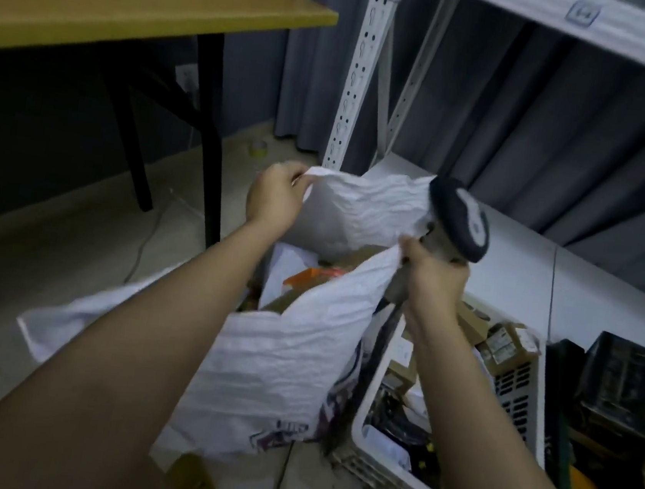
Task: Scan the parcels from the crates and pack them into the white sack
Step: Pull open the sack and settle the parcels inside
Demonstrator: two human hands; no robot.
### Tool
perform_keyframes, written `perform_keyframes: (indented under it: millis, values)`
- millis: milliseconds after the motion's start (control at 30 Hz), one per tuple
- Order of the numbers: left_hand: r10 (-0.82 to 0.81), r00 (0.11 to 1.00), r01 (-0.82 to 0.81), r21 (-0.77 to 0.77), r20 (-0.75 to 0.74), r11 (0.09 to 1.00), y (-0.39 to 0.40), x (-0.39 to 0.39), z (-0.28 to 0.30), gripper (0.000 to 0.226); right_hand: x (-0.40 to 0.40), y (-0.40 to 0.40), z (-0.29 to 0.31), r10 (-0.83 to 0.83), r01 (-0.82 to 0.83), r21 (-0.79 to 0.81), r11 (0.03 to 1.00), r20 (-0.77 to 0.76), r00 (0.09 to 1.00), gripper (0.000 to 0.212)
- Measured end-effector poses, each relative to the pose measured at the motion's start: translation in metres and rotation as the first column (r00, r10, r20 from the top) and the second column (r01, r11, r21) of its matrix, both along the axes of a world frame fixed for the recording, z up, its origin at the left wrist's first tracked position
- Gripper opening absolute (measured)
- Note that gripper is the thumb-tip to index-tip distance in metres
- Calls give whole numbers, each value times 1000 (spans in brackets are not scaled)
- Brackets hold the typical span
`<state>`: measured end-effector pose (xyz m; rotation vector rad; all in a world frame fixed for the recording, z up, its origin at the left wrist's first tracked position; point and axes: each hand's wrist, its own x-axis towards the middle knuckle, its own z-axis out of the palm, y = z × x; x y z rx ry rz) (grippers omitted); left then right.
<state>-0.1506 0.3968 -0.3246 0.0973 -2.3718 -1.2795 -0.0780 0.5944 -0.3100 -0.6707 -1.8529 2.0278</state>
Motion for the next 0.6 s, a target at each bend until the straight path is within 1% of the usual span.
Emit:
perform_keyframes:
  millis: [67,100,167,233,267,300,333,367,400,433,467,500,600]
  values:
    - [-7,998,8,9,-66,1000,3,-11,31,19,-5,5,27,-5,5,0,1000,-100,995,40]
    - [-12,998,11,-18,-60,1000,4,-14,41,19,-3,7,32,18,-13,49,999,-114,993,36]
    - [-13,1000,14,-101,9,995,5,-14,44,19,7,5,26,70,-60,162,985,-57,996,27]
    - [-11,995,24,-139,94,990,2,-9,33,18,19,4,9,94,-96,211,973,21,995,26]
    - [-7,992,25,-148,124,989,0,-5,27,18,23,5,-1,96,-104,211,972,49,994,25]
    - [-4,990,27,-160,141,987,-2,-1,21,18,27,6,-9,97,-113,208,972,82,992,19]
    - [-1,989,26,-170,147,985,-5,3,16,17,32,7,-15,92,-112,203,973,105,990,11]
    - [5,989,21,-180,144,983,-7,7,14,18,37,9,-18,76,-100,195,976,131,989,9]
    - [18,989,10,-188,147,982,-9,12,14,22,40,11,-19,57,-82,175,981,146,988,11]
    - [33,988,-3,-195,152,981,-10,17,14,24,44,14,-16,38,-60,146,987,149,988,19]
    - [52,987,-20,-205,153,979,-12,20,15,25,47,17,-11,25,-40,118,992,128,991,27]
    - [75,986,-41,-229,146,973,-13,23,16,24,50,22,-4,21,-30,100,995,89,996,29]
    - [190,973,-138,-331,132,933,-10,31,22,22,62,40,18,-24,29,115,993,-45,999,22]
